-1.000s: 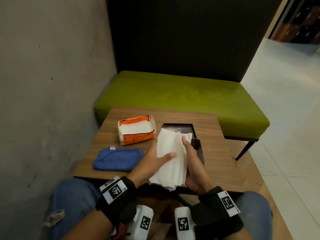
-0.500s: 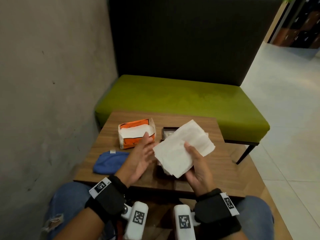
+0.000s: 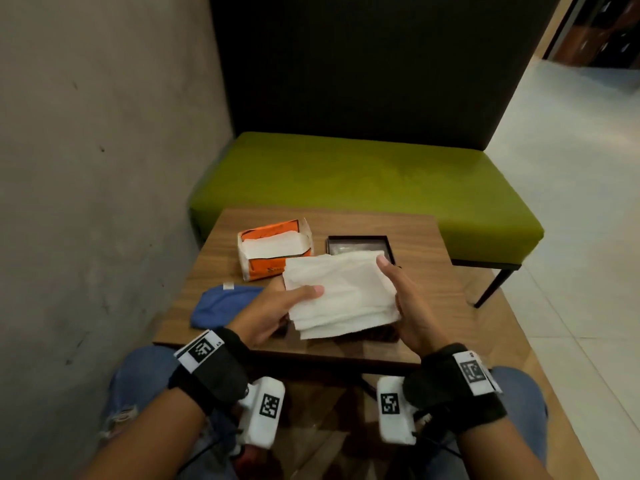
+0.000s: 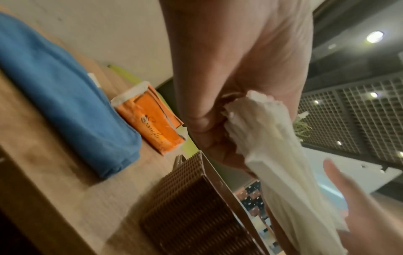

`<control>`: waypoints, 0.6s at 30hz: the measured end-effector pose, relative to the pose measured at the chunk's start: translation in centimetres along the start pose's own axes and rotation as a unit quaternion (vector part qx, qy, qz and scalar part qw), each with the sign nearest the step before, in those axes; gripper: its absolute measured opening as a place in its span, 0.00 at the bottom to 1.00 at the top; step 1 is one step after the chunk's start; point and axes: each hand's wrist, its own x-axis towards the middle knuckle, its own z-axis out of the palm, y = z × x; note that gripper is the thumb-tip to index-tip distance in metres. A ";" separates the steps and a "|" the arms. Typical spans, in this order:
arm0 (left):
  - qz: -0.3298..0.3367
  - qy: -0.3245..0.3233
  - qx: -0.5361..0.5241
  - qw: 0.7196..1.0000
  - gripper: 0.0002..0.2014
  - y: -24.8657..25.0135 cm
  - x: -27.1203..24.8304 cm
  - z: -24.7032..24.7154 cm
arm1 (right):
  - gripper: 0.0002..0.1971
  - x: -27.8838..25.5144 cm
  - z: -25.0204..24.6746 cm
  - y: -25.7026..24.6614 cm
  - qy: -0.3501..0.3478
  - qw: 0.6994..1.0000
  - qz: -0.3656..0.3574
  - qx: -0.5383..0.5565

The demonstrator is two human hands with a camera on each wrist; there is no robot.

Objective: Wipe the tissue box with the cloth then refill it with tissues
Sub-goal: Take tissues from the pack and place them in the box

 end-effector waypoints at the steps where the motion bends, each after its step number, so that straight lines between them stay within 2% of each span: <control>1: -0.004 0.002 0.012 1.000 0.18 0.0 0.1 0.1 | 0.30 0.1 0.1 0.3 -0.001 0.999 -0.004 -0.033; 3: -0.006 0.032 0.018 0.999 0.18 0.0 0.3 0.5 | 0.28 0.0 0.8 0.7 0.005 0.998 -0.005 -0.069; 6: 0.004 0.088 0.022 0.996 0.13 0.1 0.4 0.8 | 0.27 0.1 0.9 1.4 0.033 0.998 0.009 -0.056; 9: -0.001 0.086 0.070 0.994 0.19 0.0 0.4 1.1 | 0.18 0.1 1.2 1.6 0.023 0.996 0.014 -0.084; 10: -0.004 0.092 0.064 0.994 0.21 0.1 0.5 1.1 | 0.19 0.1 1.3 1.6 0.027 0.996 0.018 -0.082; 12: -0.008 0.114 -0.023 0.993 0.20 0.5 0.7 0.6 | 0.22 0.2 0.9 1.6 0.038 0.999 0.022 -0.017; 13: -0.013 0.121 -0.092 0.988 0.23 0.8 0.8 0.0 | 0.22 0.2 0.6 1.5 0.038 0.998 0.023 0.040; 15: -0.029 0.124 -0.204 0.971 0.36 0.7 0.9 -1.0 | 0.23 0.5 0.2 1.3 0.046 0.986 0.017 0.160; 18: -0.050 0.077 -0.266 0.959 0.52 -0.6 0.1 -0.2 | 0.24 0.7 1.0 1.7 0.050 0.968 -0.012 0.245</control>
